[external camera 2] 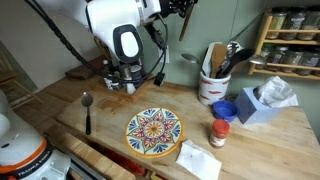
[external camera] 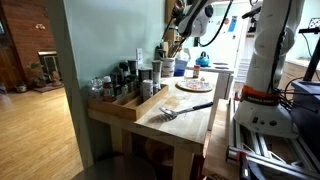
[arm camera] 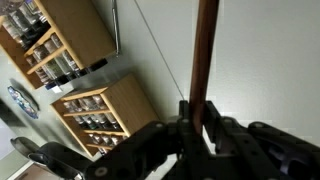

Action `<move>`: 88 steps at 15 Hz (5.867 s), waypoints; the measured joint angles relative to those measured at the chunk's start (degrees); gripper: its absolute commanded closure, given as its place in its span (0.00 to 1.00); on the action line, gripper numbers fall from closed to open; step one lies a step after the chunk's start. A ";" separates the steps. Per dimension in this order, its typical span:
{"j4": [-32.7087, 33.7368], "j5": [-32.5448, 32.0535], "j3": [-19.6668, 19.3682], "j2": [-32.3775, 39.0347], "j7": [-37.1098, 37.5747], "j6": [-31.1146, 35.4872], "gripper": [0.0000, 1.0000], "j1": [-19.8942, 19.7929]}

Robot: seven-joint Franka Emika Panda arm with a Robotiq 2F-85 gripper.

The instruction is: Put the wooden spoon in the utensil holder

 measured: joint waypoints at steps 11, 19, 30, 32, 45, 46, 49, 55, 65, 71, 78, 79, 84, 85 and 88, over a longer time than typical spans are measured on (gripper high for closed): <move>-0.58 0.43 4.35 5.39 -6.57 5.02 0.95 -4.92; 3.71 4.21 5.23 11.32 -14.07 8.98 0.95 -8.07; 10.90 8.89 7.27 22.28 -17.50 8.99 0.95 -9.09; 13.32 10.49 7.43 23.88 -17.81 8.99 0.95 -9.37; 18.35 12.05 10.45 33.06 -18.50 9.02 0.95 -10.34; 18.34 12.05 10.61 33.62 -18.50 9.02 0.95 -10.36; 17.62 12.04 11.32 34.99 -18.50 9.02 0.95 -10.50; 16.61 11.93 11.93 35.86 -18.40 9.04 0.64 -10.68; 15.59 9.70 11.93 31.60 -18.22 9.05 0.00 -12.53; 8.06 -6.32 12.06 21.87 -9.76 6.54 0.00 -15.42; 0.03 -27.65 10.94 8.01 2.67 -7.70 0.00 -20.77; -0.78 -32.26 10.96 5.97 6.33 -9.75 0.00 -21.61; -4.85 -55.97 11.04 -1.95 26.12 -18.67 0.00 -23.02; -5.46 -60.68 10.93 -2.64 30.04 -19.54 0.00 -23.02; -5.71 -74.25 9.68 -3.23 41.39 -19.96 0.00 -23.30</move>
